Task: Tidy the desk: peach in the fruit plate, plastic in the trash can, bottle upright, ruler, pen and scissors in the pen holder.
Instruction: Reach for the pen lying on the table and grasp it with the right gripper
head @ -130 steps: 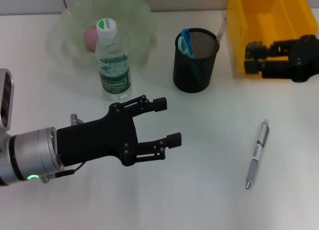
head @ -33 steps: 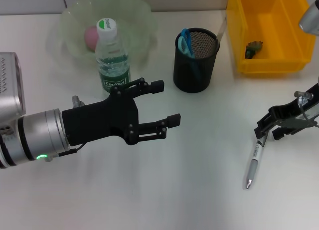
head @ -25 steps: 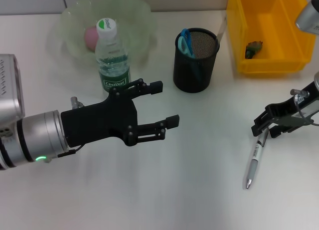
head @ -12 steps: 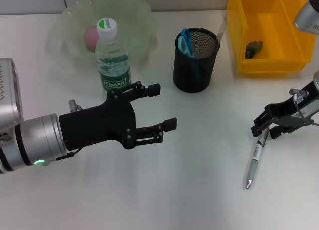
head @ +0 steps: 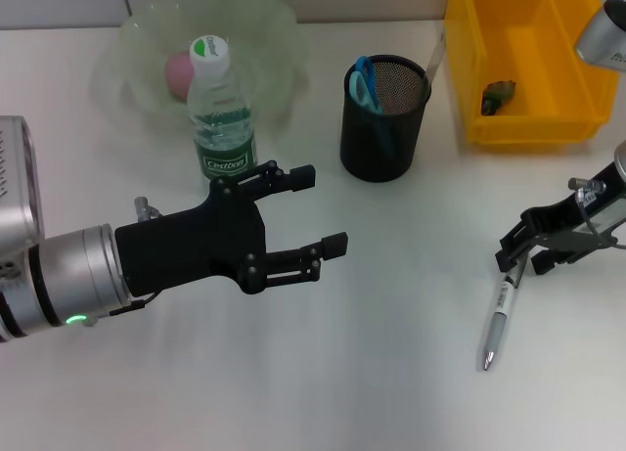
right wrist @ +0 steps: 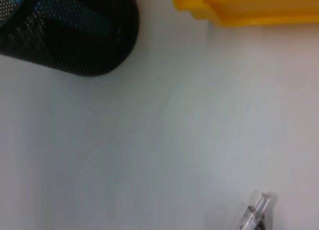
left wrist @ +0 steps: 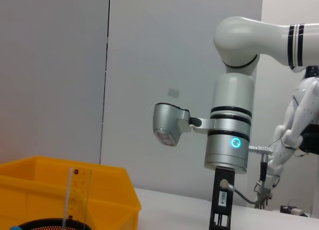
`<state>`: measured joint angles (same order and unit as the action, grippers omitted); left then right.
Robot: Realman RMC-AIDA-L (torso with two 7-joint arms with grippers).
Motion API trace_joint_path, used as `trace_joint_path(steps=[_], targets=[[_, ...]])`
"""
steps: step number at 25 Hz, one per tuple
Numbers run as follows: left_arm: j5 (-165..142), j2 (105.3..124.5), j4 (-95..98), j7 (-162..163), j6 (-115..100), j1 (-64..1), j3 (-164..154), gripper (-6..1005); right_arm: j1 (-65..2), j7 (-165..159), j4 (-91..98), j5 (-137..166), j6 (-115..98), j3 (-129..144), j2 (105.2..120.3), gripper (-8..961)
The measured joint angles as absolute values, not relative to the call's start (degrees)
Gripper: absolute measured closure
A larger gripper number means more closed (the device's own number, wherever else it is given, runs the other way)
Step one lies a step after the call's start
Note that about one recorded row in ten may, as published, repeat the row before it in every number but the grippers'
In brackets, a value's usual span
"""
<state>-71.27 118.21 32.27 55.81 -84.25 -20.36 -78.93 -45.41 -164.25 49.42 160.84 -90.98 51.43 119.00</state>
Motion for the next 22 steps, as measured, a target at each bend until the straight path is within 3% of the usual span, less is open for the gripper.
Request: trace_joint_path(steps=[22], targets=[[-71.3, 118.21, 32.5, 55.8, -84.9, -19.8, -78.9, 167, -45.5, -164.0, 49.0, 160.6, -90.4, 52.2, 119.09, 566]])
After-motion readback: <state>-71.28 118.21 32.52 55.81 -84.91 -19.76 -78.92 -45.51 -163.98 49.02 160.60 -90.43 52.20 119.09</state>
